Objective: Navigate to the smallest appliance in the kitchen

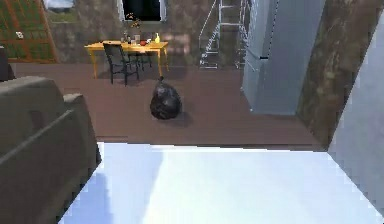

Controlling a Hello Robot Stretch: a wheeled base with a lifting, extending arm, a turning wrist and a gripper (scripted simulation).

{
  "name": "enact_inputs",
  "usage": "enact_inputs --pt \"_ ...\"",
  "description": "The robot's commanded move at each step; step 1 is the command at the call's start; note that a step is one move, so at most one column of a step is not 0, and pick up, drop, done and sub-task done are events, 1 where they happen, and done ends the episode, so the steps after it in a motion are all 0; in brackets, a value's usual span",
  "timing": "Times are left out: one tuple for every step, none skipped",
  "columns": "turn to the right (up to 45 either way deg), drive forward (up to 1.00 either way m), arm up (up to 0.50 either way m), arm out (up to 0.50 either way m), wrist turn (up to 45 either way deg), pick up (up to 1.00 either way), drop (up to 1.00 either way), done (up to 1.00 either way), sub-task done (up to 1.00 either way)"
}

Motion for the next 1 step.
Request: enact_inputs --pt "3.0 0.0 0.0 0.0 0.0 0.0 0.0 0.0 0.0"
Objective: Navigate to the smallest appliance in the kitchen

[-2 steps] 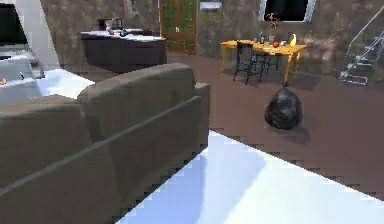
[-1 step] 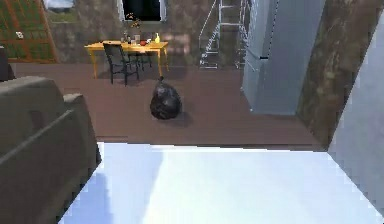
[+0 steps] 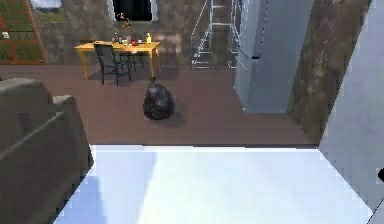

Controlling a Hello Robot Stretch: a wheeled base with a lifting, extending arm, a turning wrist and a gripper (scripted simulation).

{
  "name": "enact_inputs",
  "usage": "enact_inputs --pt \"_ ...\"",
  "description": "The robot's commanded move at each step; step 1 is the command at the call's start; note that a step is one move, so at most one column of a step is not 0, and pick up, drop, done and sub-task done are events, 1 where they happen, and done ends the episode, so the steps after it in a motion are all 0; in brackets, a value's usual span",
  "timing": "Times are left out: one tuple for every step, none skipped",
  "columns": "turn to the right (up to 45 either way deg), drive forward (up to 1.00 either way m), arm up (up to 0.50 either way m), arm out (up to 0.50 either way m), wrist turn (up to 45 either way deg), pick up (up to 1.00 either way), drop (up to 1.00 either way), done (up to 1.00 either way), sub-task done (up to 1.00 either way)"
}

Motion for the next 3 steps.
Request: enact_inputs --pt "0.0 0.85 0.0 0.0 0.0 0.0 0.0 0.0 0.0" --pt "18.0 0.0 0.0 0.0 0.0 0.0 0.0 0.0 0.0" --pt "0.0 1.0 0.0 0.0 0.0 0.0 0.0 0.0 0.0"
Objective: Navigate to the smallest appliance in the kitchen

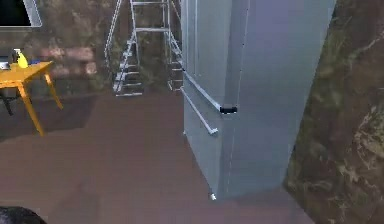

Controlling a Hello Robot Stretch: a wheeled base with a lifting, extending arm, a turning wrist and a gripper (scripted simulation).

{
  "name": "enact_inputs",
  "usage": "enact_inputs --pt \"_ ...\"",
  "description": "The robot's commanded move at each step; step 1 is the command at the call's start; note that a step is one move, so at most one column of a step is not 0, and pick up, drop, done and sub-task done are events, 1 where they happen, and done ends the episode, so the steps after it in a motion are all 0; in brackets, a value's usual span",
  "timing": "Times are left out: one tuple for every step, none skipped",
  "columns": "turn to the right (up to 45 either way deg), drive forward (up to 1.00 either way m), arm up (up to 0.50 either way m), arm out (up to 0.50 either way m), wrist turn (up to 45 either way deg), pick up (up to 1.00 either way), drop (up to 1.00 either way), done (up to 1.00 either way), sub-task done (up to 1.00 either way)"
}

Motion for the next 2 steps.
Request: enact_inputs --pt "0.0 0.45 0.0 0.0 0.0 0.0 0.0 0.0 0.0" --pt "-24.0 0.0 0.0 0.0 0.0 0.0 0.0 0.0 0.0"
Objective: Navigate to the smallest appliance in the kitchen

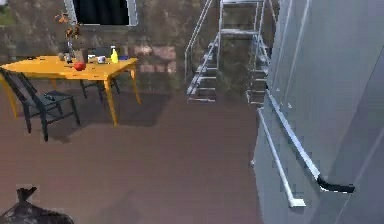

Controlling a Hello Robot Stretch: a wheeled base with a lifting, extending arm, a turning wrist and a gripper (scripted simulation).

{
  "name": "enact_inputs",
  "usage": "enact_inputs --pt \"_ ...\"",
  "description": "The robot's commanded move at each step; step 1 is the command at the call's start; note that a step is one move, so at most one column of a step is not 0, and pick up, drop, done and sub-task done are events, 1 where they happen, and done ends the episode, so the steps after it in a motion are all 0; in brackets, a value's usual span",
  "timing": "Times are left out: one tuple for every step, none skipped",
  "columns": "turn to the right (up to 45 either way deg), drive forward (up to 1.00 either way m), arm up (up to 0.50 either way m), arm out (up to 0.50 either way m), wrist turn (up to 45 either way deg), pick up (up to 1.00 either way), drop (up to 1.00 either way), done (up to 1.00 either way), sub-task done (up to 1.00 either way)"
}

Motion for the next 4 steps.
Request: enact_inputs --pt "0.0 0.9 0.0 0.0 0.0 0.0 0.0 0.0 0.0" --pt "-45.0 0.0 0.0 0.0 0.0 0.0 0.0 0.0 0.0" --pt "0.0 0.6 0.0 0.0 0.0 0.0 0.0 0.0 0.0" --pt "-30.0 0.0 0.0 0.0 0.0 0.0 0.0 0.0 0.0"
